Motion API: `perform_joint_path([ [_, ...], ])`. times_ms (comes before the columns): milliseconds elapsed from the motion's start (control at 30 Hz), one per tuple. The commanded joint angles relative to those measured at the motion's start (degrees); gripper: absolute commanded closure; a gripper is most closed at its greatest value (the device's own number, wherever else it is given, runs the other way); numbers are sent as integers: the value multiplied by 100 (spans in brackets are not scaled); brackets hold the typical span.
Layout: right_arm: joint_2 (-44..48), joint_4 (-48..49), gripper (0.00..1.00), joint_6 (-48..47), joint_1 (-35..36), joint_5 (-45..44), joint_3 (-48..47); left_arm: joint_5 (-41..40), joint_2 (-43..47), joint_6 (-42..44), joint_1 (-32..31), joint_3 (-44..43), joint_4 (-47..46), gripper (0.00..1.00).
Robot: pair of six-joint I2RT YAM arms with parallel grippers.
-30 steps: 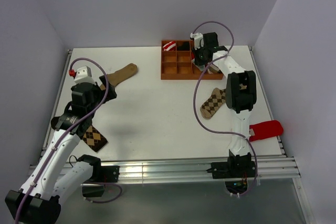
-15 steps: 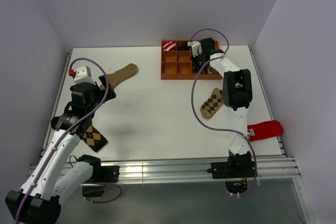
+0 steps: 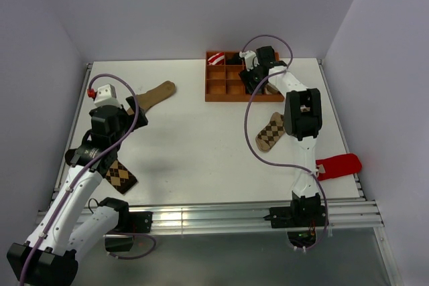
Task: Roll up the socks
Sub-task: Place the sock in the storage box.
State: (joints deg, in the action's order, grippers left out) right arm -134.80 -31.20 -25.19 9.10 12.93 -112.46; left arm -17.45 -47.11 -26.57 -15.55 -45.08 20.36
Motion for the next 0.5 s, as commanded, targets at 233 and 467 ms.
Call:
perform_joint_path([
  [233,849,-88,26,102,21,96,5,-48,79,134,43,43,-208,1],
  [467,1921,262,20,1039,21,-237,601,-144,123,99,52,34,-129,0],
])
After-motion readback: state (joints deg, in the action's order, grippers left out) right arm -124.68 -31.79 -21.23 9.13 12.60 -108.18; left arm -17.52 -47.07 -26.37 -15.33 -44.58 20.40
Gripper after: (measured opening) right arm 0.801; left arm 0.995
